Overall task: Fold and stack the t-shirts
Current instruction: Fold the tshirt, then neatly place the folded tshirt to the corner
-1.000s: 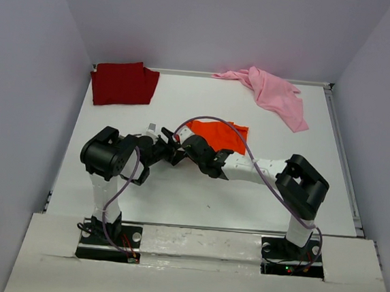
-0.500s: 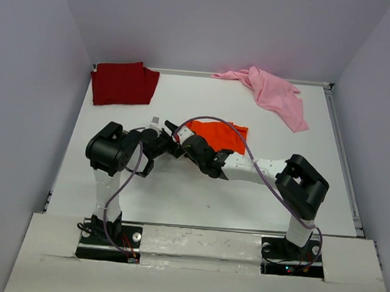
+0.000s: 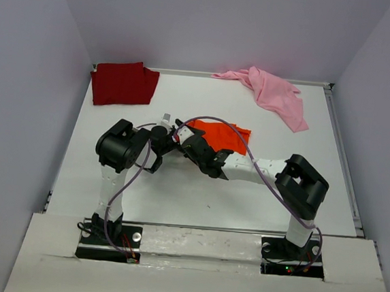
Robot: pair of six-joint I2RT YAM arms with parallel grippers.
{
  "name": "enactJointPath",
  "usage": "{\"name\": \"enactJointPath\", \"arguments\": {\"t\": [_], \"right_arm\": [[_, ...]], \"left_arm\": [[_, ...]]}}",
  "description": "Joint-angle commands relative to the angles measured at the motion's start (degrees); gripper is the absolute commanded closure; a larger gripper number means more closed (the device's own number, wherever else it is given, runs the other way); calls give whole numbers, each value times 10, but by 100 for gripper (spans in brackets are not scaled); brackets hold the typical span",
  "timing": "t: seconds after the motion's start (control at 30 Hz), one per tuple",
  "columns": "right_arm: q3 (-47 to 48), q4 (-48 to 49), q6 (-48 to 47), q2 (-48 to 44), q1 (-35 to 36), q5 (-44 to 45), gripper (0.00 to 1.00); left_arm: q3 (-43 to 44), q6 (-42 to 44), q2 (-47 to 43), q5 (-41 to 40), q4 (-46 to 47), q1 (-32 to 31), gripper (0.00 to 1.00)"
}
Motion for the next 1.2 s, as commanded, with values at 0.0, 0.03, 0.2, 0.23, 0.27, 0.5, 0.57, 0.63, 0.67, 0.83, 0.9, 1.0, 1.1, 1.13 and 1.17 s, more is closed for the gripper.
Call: {"name": "enactJointPath", "arguments": {"t": [0.0,0.03,0.2,0.23,0.27,0.5,0.57,0.63,0.67,0.83,0.9,1.0,1.1,1.13,1.17], "right_arm": [[6,13,9,-4,-2,2,100],[4,13,9,-5,-2,3,100],[6,13,10,1,-2,2,100],[5,13,10,1,-2,3,100],[4,13,11,1,-2,3,100],[-5,-12,73,-16,-2,18,77],[-25,-23,130,-36,-2,-1,19],[-60,-31,169,-68,-2,-13,7],[-76,-30,196,-81,6,-35,7],[-165,-11,268,-152,56,-61,6],[-199,2,298,-182,83,-62,6],[-233,20,323,-206,101,-77,6],[-248,27,338,-212,117,-89,7],[-257,34,340,-213,117,-93,7],[-262,38,343,-213,126,-96,7]], "left_arm": [[17,13,13,5,63,-9,24],[23,13,18,7,65,-9,32],[40,23,29,21,45,-9,56],[45,26,33,22,44,-9,77],[47,28,34,24,40,-9,94],[82,65,36,48,-32,-1,100],[110,92,30,59,-82,7,100],[152,121,26,66,-158,18,100],[168,146,27,78,-182,22,100],[294,216,55,122,-345,68,100],[363,278,63,108,-416,93,100],[506,373,111,90,-624,116,100],[649,433,149,78,-719,126,100],[715,458,178,81,-770,135,100],[738,463,187,85,-793,140,100]]}}
